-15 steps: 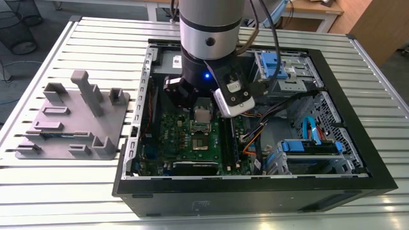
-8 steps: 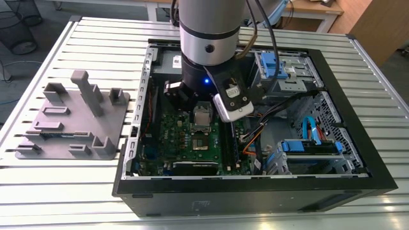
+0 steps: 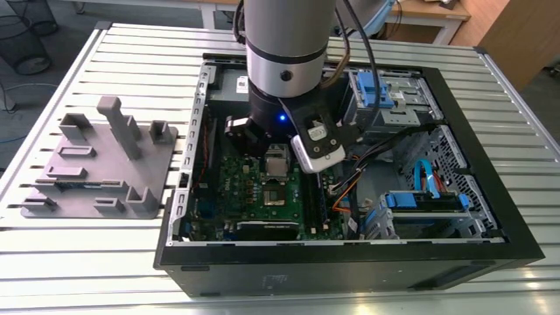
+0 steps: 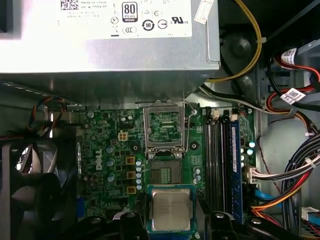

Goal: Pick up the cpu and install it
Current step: 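Place the cpu into insertion slot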

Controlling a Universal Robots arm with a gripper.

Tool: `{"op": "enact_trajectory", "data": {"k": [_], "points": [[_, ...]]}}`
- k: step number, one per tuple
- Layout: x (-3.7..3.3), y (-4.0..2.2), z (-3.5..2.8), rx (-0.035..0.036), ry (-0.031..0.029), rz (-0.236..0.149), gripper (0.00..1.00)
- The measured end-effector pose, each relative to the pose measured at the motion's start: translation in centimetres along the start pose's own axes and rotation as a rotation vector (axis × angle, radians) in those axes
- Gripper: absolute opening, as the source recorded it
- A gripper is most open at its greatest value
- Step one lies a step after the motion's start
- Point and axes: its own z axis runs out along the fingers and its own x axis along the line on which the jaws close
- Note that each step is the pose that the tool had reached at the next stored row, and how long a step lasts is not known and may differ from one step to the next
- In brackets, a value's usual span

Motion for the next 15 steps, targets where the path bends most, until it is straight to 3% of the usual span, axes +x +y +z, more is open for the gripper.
{"op": "enact_trajectory", "data": {"k": [10, 15], "points": [[0.03, -0.09, 0.94, 0.0000, 0.0000, 0.000, 0.47], [0.03, -0.10, 1.04, 0.0000, 0.0000, 0.000, 0.47]]}}
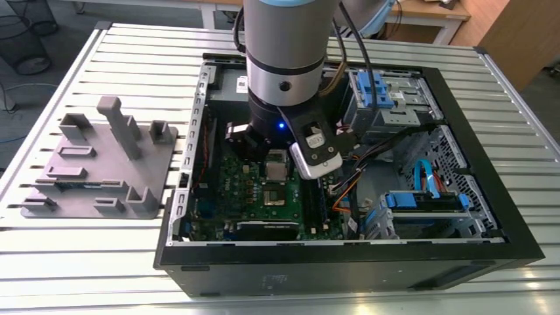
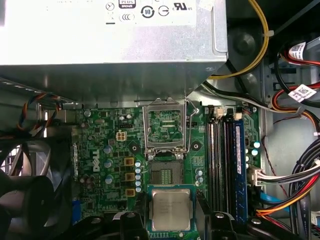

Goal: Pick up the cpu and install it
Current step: 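Place the cpu into insertion slot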

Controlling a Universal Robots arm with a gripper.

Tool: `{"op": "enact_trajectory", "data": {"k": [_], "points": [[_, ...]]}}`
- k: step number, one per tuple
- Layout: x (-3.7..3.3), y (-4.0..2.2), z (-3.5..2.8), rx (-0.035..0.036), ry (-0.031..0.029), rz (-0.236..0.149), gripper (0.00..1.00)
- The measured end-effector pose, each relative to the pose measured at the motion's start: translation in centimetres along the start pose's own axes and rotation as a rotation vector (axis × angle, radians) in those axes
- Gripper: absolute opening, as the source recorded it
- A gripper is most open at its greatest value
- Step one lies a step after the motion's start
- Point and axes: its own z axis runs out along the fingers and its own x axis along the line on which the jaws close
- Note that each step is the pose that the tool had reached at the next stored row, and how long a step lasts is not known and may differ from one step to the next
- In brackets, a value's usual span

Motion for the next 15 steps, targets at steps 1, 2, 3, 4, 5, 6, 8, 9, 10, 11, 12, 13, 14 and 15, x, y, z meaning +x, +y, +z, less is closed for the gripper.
{"op": "enact_trajectory", "data": {"k": [1, 2, 3, 4, 5, 6, 8, 9, 10, 11, 12, 13, 14, 15], "points": [[0.00, 0.00, 0.00, 0.0001, 0.0000, 0.000, 0.47], [0.00, 0.00, 0.01, 0.0000, 0.0000, 0.000, 0.47], [0.00, 0.00, 0.09, -0.0005, -0.0002, 0.000, 0.47], [0.00, 0.00, 0.22, -0.0004, -0.0002, 0.000, 0.47], [0.01, -0.01, 0.38, -0.0001, -0.0001, 0.000, 0.47], [0.02, -0.02, 0.56, -0.0001, 0.0000, 0.000, 0.47], [0.03, -0.03, 0.92, 0.0000, 0.0000, 0.000, 0.47], [0.04, -0.04, 1.10, 0.0000, 0.0000, 0.000, 0.47], [0.04, -0.04, 1.28, 0.0000, 0.0000, 0.000, 0.47], [0.05, -0.05, 1.46, -0.0001, -0.0001, 0.000, 0.47], [0.05, -0.06, 1.65, 0.0000, 0.0000, 0.000, 0.47], [0.06, -0.06, 1.84, -0.0001, -0.0001, 0.000, 0.47], [0.07, -0.07, 2.02, -0.0001, -0.0001, 0.000, 0.47], [0.08, -0.07, 2.19, 0.0000, 0.0000, 0.000, 0.47]]}}
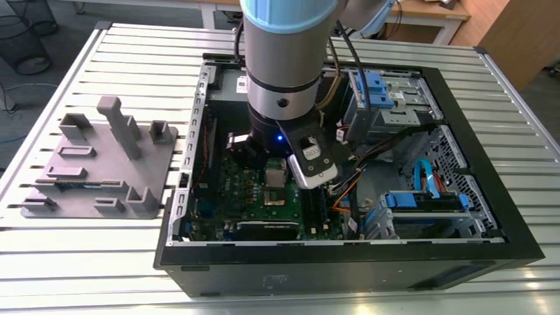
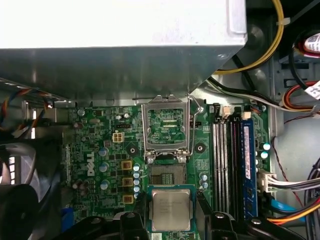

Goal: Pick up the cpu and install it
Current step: 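Place the cpu into insertion slot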

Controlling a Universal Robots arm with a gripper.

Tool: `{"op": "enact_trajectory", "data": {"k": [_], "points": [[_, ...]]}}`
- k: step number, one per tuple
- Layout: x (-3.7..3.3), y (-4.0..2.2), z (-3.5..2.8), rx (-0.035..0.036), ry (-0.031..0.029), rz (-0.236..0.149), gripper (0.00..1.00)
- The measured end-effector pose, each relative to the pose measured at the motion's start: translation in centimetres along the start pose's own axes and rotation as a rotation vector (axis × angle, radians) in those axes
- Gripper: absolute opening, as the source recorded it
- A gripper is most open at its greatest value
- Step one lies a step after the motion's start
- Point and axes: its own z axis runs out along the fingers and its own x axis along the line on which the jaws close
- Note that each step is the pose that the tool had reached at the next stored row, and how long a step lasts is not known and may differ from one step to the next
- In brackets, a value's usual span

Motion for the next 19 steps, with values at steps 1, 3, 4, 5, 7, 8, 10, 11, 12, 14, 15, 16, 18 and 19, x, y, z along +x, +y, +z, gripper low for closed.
{"op": "enact_trajectory", "data": {"k": [1, 3, 4, 5, 7, 8, 10, 11, 12, 14, 15, 16, 18, 19], "points": [[0.01, -0.01, 0.18, 0.0001, 0.0000, 0.000, 0.47], [0.02, -0.02, 0.53, -0.0001, 0.0000, 0.000, 0.47], [0.02, -0.02, 0.70, -0.0001, 0.0000, 0.000, 0.47], [0.03, -0.03, 0.86, -0.0001, 0.0000, 0.000, 0.47], [0.04, -0.04, 1.11, -0.0001, 0.0000, 0.000, 0.47], [0.04, -0.04, 1.19, -0.0001, 0.0000, 0.000, 0.47], [0.04, -0.05, 1.26, 0.0001, 0.0001, 0.000, 0.47], [0.05, -0.05, 1.29, 0.0001, 0.0000, 0.000, 0.47], [0.05, -0.05, 1.34, 0.0000, 0.0000, 0.000, 0.47], [0.05, -0.05, 1.44, -0.0001, 0.0000, 0.000, 0.47], [0.05, -0.05, 1.52, -0.0001, 0.0000, 0.000, 0.47], [0.06, -0.06, 1.65, -0.0001, 0.0000, 0.000, 0.47], [0.07, -0.07, 1.99, 0.0000, 0.0000, 0.000, 0.47], [0.07, -0.07, 2.16, 0.0001, 0.0000, 0.000, 0.47]]}}
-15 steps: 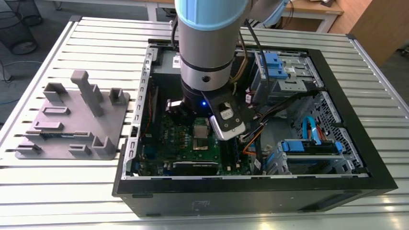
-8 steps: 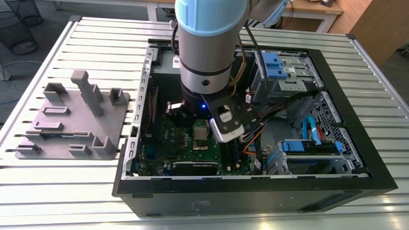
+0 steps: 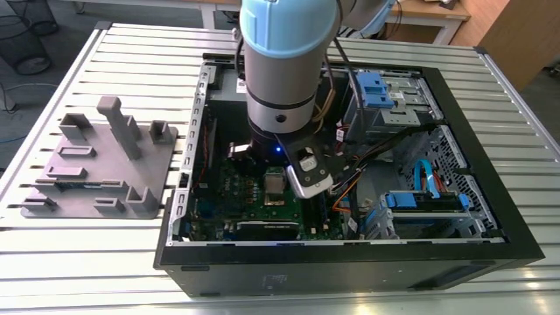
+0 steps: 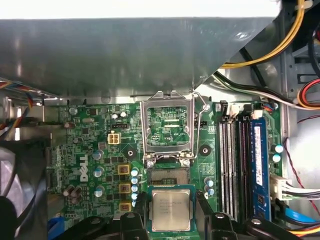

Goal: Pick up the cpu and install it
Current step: 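Place the cpu into insertion slot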

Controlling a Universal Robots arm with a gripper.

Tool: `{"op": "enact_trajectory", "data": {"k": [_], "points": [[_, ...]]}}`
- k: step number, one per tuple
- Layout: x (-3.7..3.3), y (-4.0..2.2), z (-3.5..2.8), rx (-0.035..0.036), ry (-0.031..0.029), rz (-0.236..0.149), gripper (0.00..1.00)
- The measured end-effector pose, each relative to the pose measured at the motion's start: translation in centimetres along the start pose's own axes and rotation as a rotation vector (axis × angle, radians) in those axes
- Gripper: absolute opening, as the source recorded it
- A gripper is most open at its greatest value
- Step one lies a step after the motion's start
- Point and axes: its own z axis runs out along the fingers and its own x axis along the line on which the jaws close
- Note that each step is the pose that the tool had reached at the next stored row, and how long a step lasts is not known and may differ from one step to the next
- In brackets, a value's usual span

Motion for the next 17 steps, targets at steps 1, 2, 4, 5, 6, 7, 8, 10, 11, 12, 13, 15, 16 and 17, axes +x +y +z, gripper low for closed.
{"op": "enact_trajectory", "data": {"k": [1, 2, 4, 5, 6, 7, 8, 10, 11, 12, 13, 15, 16, 17], "points": [[0.01, -0.01, 0.20, -0.0001, -0.0001, 0.000, 0.47], [0.01, -0.01, 0.37, -0.0001, -0.0001, 0.000, 0.47], [0.02, -0.03, 0.74, 0.0000, -0.0001, 0.000, 0.47], [0.03, -0.03, 0.92, 0.0000, -0.0001, 0.000, 0.47], [0.04, -0.04, 1.09, 0.0001, 0.0000, 0.000, 0.47], [0.04, -0.05, 1.29, 0.0001, -0.0001, 0.000, 0.47], [0.05, -0.05, 1.47, 0.0000, -0.0001, 0.000, 0.47], [0.06, -0.06, 1.70, 0.0000, -0.0001, 0.000, 0.47], [0.06, -0.06, 1.74, 0.0002, 0.0000, 0.000, 0.47], [0.06, -0.07, 1.78, 0.0003, 0.0000, 0.000, 0.47], [0.06, -0.06, 1.84, 0.0001, -0.0001, 0.000, 0.47], [0.07, -0.07, 2.00, 0.0003, -0.0001, 0.000, 0.47], [0.07, -0.07, 2.09, 0.0007, -0.0001, 0.000, 0.47], [0.07, -0.08, 2.18, 0.0011, -0.0001, 0.000, 0.47]]}}
